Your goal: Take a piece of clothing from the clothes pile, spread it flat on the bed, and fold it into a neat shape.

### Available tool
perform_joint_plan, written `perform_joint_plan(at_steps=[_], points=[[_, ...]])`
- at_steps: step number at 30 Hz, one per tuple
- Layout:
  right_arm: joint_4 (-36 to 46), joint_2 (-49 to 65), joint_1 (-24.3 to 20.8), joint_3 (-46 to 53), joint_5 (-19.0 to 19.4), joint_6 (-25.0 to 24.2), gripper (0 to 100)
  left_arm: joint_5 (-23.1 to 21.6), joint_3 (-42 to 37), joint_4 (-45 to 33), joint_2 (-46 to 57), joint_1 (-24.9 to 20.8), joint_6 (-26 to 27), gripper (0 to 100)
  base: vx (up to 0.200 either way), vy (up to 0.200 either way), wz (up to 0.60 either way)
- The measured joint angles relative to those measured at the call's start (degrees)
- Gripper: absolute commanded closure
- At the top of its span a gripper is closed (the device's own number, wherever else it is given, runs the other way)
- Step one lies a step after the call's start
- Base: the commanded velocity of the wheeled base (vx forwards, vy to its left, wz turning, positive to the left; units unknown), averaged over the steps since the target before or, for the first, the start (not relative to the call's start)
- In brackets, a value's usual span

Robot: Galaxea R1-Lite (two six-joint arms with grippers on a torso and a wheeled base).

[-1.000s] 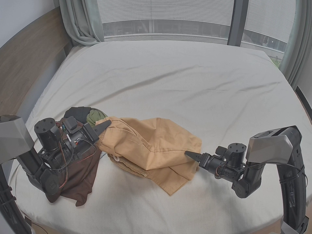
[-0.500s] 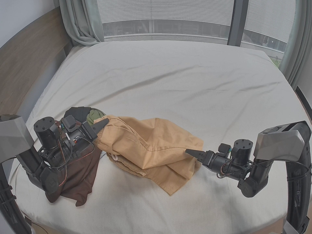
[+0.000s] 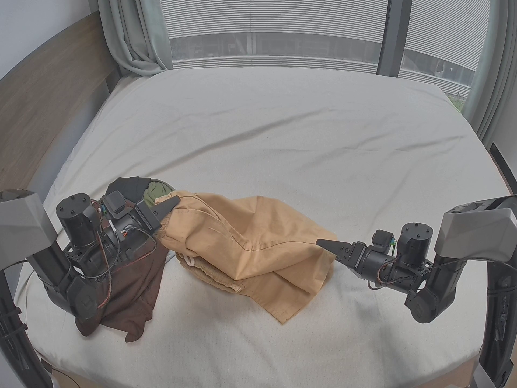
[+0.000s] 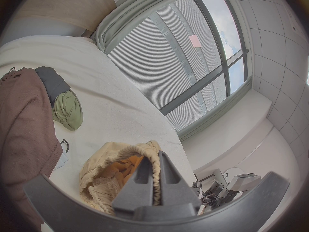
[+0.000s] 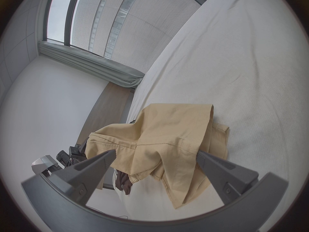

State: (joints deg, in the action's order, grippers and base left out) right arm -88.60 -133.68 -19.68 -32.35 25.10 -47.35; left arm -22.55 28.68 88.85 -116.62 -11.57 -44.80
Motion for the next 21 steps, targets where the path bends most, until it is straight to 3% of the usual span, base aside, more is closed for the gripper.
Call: perform_joint_plan(at_steps=[21], points=[[0.0,4.6,0.4,2.0,4.2,0.1,0,0.0,0.0,0.1,-0.7,0.1,0.0,100,0.000,0.000,0.00]])
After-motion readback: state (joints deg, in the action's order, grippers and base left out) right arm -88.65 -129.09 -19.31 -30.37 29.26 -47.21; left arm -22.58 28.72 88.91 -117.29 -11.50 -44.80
